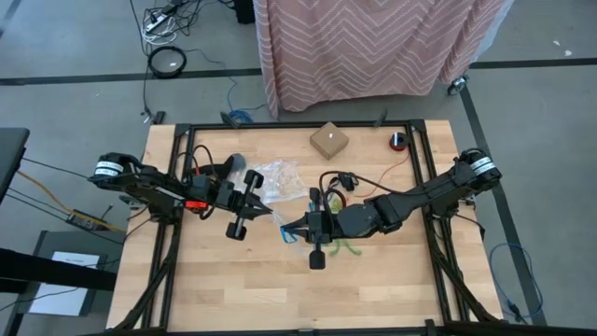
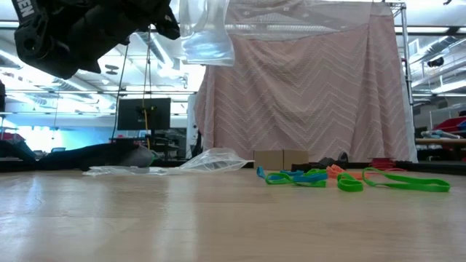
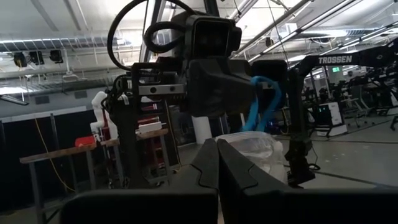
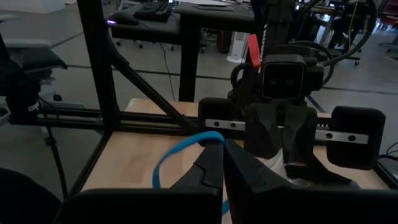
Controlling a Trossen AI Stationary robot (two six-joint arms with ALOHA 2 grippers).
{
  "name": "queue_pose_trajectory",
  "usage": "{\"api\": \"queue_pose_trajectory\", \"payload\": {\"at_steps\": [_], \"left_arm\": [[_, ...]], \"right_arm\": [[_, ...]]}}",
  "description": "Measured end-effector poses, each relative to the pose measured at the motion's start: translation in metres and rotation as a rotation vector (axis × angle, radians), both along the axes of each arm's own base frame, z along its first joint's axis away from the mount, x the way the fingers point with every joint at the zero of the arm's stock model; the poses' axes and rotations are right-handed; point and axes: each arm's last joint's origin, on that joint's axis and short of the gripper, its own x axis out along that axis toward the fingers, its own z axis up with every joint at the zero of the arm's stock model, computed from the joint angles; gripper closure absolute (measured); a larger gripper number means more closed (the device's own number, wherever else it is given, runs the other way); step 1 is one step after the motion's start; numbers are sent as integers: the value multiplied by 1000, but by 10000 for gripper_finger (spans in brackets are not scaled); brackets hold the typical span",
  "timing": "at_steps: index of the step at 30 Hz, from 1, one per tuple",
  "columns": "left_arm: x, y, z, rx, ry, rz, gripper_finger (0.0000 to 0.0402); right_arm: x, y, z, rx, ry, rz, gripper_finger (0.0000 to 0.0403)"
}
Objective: Sort rubber bands
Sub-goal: Put the blue rubber band into the transparent zip bag
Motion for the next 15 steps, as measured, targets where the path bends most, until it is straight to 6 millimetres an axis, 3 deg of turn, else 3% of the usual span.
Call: {"api": "queue_pose_trajectory", "payload": {"at_steps": [15], "left_arm": [[7, -1, 12, 7, -47, -17, 401]], "right_arm": [[-1, -3, -6, 22, 51, -82, 403]]}}
